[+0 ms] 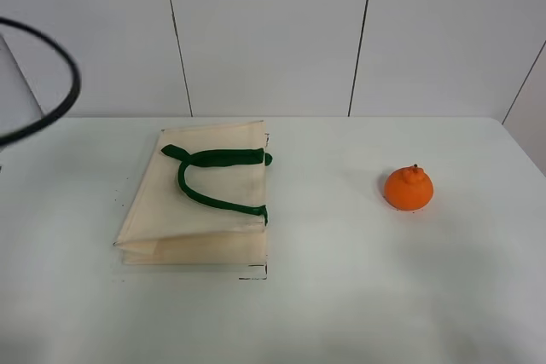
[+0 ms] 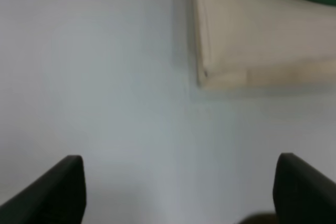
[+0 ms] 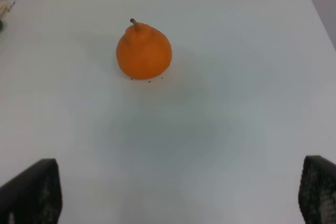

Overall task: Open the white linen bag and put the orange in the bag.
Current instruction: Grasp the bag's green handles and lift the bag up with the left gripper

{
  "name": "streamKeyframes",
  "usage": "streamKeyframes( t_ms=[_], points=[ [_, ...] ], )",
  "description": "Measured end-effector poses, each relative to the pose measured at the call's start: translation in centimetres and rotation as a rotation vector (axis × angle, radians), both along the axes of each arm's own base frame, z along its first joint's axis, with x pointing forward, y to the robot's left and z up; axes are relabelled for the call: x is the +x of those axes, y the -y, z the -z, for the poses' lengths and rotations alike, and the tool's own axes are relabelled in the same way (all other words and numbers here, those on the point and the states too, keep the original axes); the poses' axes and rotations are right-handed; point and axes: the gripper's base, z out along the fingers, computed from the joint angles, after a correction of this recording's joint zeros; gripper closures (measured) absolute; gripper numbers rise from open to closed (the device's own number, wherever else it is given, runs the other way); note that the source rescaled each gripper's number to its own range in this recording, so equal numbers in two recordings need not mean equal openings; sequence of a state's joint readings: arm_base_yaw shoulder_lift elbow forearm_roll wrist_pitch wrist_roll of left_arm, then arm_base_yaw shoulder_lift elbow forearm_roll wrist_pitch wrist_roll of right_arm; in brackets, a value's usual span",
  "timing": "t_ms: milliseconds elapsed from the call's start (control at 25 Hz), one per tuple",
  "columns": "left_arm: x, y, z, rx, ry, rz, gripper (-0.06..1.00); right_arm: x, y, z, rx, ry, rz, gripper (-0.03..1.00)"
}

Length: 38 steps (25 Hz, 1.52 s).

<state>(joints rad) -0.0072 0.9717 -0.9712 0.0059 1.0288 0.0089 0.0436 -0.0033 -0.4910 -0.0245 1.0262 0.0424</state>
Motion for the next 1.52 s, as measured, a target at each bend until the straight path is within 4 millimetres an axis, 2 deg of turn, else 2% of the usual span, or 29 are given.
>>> streamKeyframes(
  t_ms=[160,360,480,600,760,960,1080,1440,1520],
  points=[
    [8.0,0.0,1.0,0.012,-0.104,0.002,-0.06,0.0,0.0,0.0,0.0,0.0,0.0,-0.03],
    [17.3,0.0,4.6,-0.004,-0.211,-0.038,-0.06,0.0,0.0,0.0,0.0,0.0,0.0,-0.03],
    [21.4,0.2,7.1,-0.017,-0.261,-0.072,-0.06,0.0,0.0,0.0,0.0,0.0,0.0,-0.03],
    [24.2,1.4,9.4,-0.019,-0.314,-0.083,-0.06,0.0,0.0,0.0,0.0,0.0,0.0,-0.03],
    [26.3,5.3,11.9,-0.025,-0.345,-0.062,-0.06,0.0,0.0,0.0,0.0,0.0,0.0,-0.03],
    [27.1,9.8,15.5,-0.033,-0.37,-0.041,-0.06,0.0,0.0,0.0,0.0,0.0,0.0,-0.03],
    [27.4,11.6,17.6,-0.041,-0.367,-0.04,-0.06,0.0,0.0,0.0,0.0,0.0,0.0,-0.03],
    [28.2,12.4,23.8,-0.03,-0.417,-0.047,-0.06,0.0,0.0,0.0,0.0,0.0,0.0,-0.03],
    [28.3,12.4,24.2,-0.029,-0.425,-0.048,-0.06,0.0,0.0,0.0,0.0,0.0,0.0,-0.03]
  ],
)
